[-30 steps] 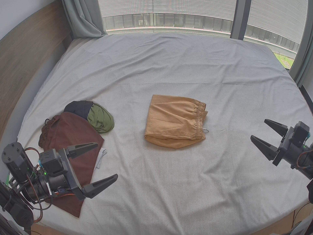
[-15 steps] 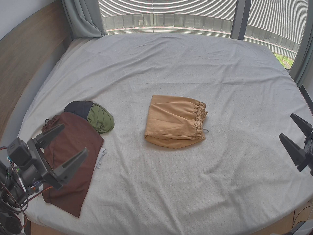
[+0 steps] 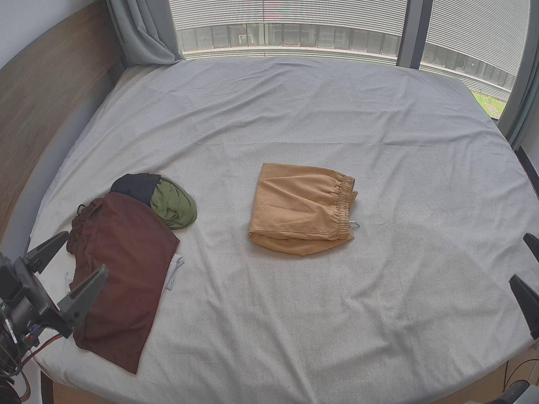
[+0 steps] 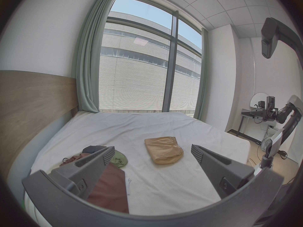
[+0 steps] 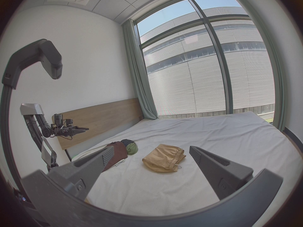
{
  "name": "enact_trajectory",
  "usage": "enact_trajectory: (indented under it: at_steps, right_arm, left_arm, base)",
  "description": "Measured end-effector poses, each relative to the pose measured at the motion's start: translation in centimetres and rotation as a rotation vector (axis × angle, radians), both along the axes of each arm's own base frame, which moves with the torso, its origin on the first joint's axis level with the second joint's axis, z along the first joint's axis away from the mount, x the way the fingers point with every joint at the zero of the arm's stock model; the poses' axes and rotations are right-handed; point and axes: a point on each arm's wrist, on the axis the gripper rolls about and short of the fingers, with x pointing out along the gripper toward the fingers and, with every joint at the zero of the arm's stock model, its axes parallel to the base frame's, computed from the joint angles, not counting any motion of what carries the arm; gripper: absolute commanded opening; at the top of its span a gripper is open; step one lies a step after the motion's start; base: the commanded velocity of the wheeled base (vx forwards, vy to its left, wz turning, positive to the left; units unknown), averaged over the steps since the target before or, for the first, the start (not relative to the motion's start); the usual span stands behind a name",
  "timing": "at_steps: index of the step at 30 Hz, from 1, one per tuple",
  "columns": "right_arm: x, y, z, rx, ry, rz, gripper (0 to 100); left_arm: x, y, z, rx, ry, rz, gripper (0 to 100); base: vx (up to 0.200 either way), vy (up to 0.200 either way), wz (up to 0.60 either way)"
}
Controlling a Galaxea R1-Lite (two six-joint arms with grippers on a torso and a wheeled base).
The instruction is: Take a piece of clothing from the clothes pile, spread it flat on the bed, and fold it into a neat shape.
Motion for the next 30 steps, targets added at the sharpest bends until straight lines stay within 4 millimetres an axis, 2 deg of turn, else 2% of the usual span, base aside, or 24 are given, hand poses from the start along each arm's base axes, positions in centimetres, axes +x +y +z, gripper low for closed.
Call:
enact_trajectory:
  at_steps: [9, 15, 20, 25, 30]
  right_arm:
    - [-4.4, -0.4, -2.3, 0.031, 0.04, -0.007, 100]
    - [-6.6, -0.6, -5.0, 0.031, 0.043, -0.072, 100]
    - [-7.1, -0.9, -7.2, 0.033, 0.088, -0.283, 100]
    - [-7.2, -1.4, -8.4, 0.025, 0.109, -0.537, 100]
    - [-7.3, -1.5, -8.7, 0.023, 0.111, -0.565, 100]
  left_arm:
    - [-5.3, 0.9, -1.0, 0.01, 0.017, 0.061, 100]
    - [-8.9, 1.1, -3.3, 0.016, 0.06, 0.073, 100]
    - [-11.3, 1.2, -5.5, 0.019, 0.074, 0.094, 100]
    - [-12.4, 1.3, -6.6, 0.012, 0.046, 0.163, 100]
    - [-12.7, 1.4, -7.0, 0.016, 0.032, 0.219, 100]
  base:
    - [0.0, 0.0, 0.0]
    - [0.0, 0.0, 0.0]
    - [0.0, 0.0, 0.0]
    - [0.0, 0.0, 0.0]
    - [0.0, 0.0, 0.0]
